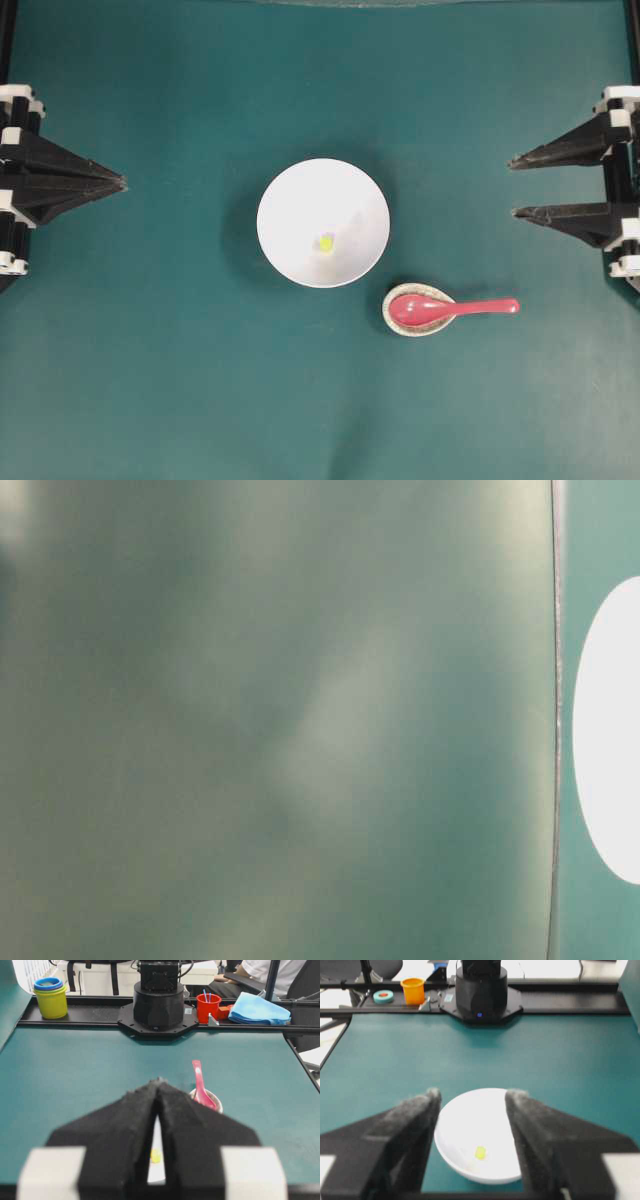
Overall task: Scoop the yellow hexagonal prism block from the bowl with a spoon using the right arm.
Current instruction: 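Move the right gripper to the red spoon handle in the spoon rest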
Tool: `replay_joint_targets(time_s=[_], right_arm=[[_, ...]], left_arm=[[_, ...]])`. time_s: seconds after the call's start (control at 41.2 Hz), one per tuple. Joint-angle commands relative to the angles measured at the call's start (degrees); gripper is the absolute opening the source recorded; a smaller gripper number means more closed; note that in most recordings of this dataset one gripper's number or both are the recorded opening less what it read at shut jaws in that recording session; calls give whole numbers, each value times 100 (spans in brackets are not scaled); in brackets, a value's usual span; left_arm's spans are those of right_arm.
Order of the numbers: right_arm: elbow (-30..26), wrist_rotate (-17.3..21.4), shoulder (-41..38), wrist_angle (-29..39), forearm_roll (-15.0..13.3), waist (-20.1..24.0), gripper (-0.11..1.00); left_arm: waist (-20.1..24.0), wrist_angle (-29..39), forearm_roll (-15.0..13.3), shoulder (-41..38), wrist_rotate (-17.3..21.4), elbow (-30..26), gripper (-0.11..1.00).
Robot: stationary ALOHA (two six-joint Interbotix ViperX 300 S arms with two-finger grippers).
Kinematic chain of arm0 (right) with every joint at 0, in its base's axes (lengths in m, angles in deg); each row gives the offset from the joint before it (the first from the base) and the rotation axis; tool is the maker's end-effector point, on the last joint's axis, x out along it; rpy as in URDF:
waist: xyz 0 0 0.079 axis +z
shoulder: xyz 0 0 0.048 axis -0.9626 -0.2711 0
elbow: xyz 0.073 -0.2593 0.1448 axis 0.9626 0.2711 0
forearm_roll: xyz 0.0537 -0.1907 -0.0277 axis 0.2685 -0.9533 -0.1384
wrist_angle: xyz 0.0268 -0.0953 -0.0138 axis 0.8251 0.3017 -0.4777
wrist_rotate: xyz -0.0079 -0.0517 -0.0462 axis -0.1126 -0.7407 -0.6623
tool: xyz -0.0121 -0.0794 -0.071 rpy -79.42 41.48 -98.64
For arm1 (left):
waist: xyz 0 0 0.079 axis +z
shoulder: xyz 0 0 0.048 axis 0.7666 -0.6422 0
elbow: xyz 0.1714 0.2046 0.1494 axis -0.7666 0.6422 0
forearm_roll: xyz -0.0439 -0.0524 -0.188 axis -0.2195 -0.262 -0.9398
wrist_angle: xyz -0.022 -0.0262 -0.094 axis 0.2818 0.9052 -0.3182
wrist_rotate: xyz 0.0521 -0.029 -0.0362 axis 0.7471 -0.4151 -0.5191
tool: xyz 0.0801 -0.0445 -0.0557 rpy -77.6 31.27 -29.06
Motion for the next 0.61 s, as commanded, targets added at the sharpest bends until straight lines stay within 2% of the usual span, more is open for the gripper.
replay_joint_targets(time_s=[0.0,0.267,0.412,0.582], right_arm=[[-105,44,-123,0,193,-9,59],[185,62,-765,-272,290,105,59],[448,70,-1230,-1011,404,439,59],[791,70,-1942,-2048,782,1002,58]], left_arm=[[0,-79,18,-44,-9,-167,3],[0,-97,18,-44,0,-167,3],[9,-132,18,-44,35,-167,3],[0,-132,26,-44,44,-158,3]])
